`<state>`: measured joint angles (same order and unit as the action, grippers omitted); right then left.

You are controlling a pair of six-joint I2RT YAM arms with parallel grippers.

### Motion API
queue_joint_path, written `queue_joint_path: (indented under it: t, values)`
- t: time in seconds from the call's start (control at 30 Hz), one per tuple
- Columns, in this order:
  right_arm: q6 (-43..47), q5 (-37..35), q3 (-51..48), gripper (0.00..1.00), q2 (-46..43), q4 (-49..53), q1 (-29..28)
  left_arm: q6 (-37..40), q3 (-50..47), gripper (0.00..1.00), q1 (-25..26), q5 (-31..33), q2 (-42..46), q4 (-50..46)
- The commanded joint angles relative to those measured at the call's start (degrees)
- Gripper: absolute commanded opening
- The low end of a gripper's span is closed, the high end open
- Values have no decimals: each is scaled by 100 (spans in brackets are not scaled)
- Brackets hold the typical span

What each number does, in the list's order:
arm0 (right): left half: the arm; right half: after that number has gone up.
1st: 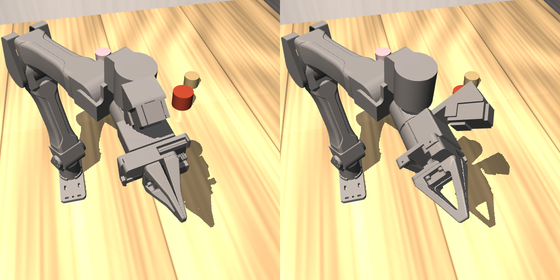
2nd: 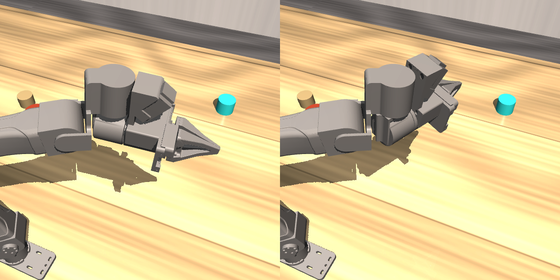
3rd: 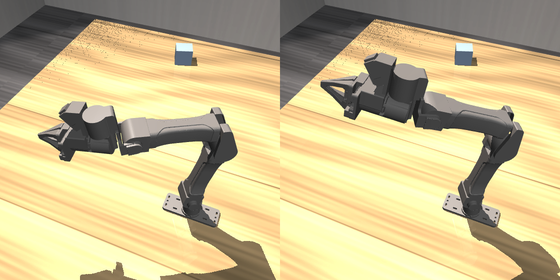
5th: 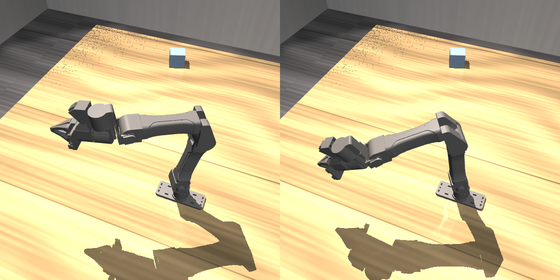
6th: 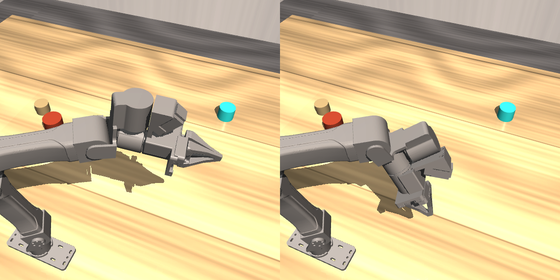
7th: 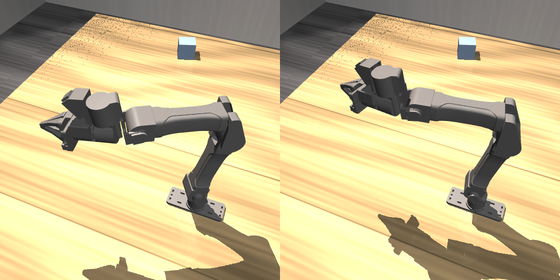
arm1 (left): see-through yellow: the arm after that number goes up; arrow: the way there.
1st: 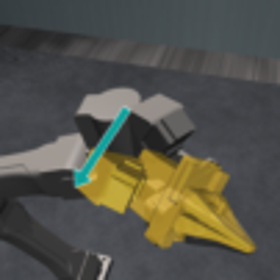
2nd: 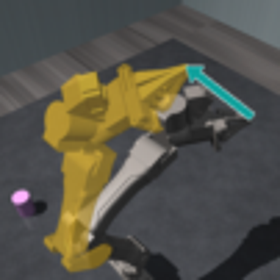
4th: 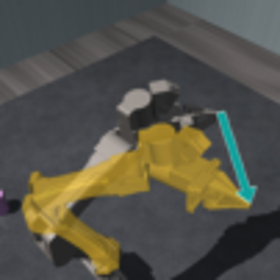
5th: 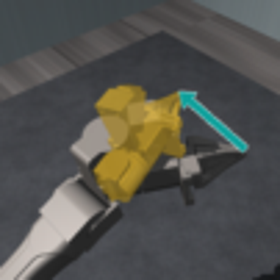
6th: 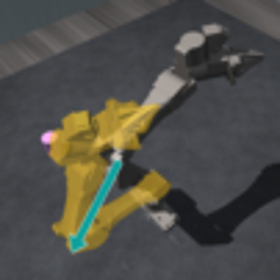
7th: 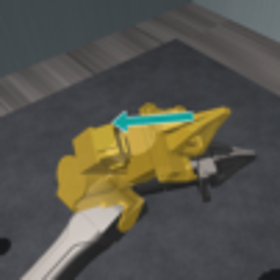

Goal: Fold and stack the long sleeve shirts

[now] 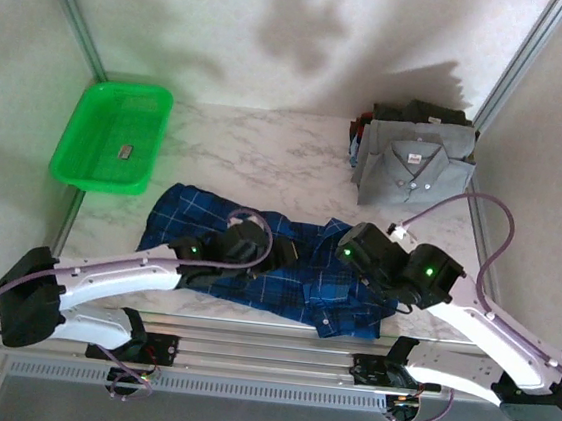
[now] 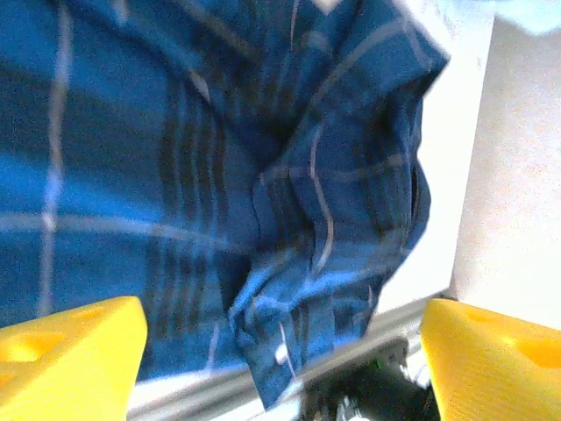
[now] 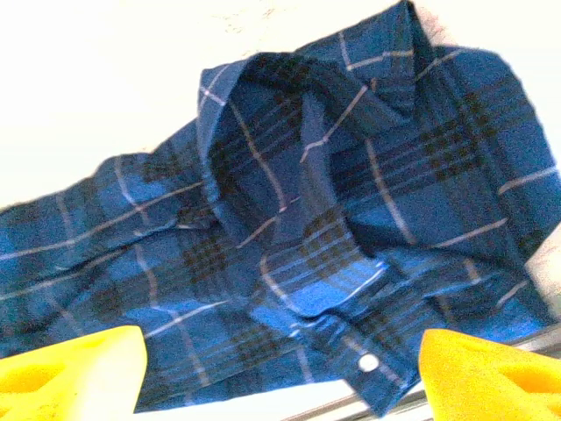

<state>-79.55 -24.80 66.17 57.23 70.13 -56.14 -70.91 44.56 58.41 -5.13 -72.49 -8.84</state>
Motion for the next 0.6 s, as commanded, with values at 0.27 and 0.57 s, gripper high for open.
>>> queue_joint_path:
  t: [0.27,0.57]
  values:
    - [2626,1497,-1344,97,566,-1183,1722,-1602,663,75,1162,-1200,-1861,1170]
    - [3416,2427,-1455,99,267,-1599,3433,-1715,1275,67,1371,-1387,-2736,932]
